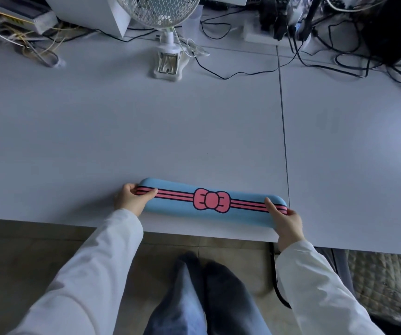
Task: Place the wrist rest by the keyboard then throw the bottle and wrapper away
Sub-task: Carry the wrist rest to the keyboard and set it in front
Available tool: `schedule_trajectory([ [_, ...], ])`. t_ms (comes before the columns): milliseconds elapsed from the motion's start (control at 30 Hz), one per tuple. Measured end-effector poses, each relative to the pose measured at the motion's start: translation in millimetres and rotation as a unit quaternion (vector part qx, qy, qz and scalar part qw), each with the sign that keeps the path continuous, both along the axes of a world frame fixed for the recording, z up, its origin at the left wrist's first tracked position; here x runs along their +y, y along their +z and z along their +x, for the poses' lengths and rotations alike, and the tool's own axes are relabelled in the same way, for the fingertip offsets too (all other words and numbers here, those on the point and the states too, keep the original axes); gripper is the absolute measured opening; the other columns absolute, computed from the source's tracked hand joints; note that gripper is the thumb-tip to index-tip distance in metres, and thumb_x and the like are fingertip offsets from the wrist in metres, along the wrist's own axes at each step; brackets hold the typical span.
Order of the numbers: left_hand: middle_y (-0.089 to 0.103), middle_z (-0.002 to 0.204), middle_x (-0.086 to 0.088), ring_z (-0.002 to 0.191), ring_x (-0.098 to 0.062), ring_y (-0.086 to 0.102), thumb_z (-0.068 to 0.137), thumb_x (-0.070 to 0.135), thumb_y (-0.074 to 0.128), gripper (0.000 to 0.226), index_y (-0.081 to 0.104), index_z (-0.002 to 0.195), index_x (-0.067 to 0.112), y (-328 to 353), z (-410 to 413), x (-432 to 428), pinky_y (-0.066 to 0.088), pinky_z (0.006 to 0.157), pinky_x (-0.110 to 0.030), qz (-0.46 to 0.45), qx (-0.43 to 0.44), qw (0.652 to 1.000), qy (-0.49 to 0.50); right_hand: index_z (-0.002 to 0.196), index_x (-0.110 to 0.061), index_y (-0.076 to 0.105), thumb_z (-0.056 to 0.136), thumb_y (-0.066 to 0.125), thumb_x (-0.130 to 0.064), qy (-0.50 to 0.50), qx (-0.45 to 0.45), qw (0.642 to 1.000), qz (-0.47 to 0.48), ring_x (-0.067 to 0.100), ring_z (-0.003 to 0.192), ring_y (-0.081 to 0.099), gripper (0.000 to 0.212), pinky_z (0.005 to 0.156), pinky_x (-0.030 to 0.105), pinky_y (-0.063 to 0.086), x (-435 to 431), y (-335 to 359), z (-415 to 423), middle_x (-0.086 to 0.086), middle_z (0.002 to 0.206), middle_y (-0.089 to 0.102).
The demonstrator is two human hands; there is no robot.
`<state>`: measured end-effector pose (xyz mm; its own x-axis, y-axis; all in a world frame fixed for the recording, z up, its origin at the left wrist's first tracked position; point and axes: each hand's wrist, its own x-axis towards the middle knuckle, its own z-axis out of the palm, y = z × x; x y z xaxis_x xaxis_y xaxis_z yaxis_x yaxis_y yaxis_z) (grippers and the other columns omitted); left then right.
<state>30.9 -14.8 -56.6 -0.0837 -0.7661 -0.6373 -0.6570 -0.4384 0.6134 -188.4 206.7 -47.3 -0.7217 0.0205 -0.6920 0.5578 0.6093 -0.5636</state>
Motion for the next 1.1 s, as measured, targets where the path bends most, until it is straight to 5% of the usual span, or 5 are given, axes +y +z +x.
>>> schedule_trajectory([
  [133,0.058,0.118,-0.018,0.115,-0.034,0.055,0.074,0.015,0.072,0.056,0.044,0.121,-0.001,5.1,-0.5,11.0,0.042,0.092,-0.036,0.000,0.035,0.999,0.033,0.109,-0.004,0.055,0.074,0.072,-0.026,-0.029,-0.021,0.994,-0.105,0.022,0.088,0.054,0.045,0.079,0.034,0.047,-6.5,7.7,2.4,0.010,0.097,0.056],
  [367,0.057,0.124,-0.021,0.113,-0.037,0.056,0.072,0.014,0.074,0.055,0.046,0.119,0.001,16.3,14.5,29.9,0.046,0.098,-0.050,-0.021,0.043,0.995,0.087,0.123,0.000,0.049,0.082,0.063,-0.010,-0.022,0.005,0.992,-0.125,0.022,0.097,0.050,0.045,0.099,0.040,0.046,-11.7,24.5,-2.7,0.011,0.106,0.051],
  [767,0.057,0.123,-0.021,0.113,-0.037,0.057,0.075,0.014,0.072,0.058,0.044,0.124,0.000,31.9,68.6,91.7,0.044,0.101,-0.051,-0.027,0.136,0.950,0.279,0.117,-0.002,0.053,0.080,0.066,-0.009,0.106,0.016,0.971,-0.215,0.023,0.094,0.052,0.041,0.094,0.040,0.047,-29.0,50.1,0.0,0.004,0.088,0.056],
  [867,0.058,0.121,-0.020,0.112,-0.036,0.058,0.075,0.015,0.071,0.058,0.044,0.125,0.001,38.0,88.7,111.7,0.046,0.098,-0.049,-0.040,0.139,0.932,0.331,0.118,-0.002,0.053,0.080,0.066,-0.008,0.143,0.012,0.963,-0.227,0.023,0.095,0.053,0.041,0.095,0.039,0.048,-36.5,53.0,11.3,0.008,0.098,0.055],
  [1100,0.055,0.113,-0.018,0.102,-0.033,0.059,0.077,0.010,0.069,0.057,0.043,0.127,0.000,56.3,155.7,151.9,0.047,0.098,-0.048,-0.073,0.174,0.880,0.436,0.110,-0.007,0.055,0.080,0.066,-0.008,0.240,-0.024,0.931,-0.273,0.020,0.086,0.054,0.032,0.090,0.036,0.048,-62.6,60.2,66.8,-0.001,0.079,0.055],
])
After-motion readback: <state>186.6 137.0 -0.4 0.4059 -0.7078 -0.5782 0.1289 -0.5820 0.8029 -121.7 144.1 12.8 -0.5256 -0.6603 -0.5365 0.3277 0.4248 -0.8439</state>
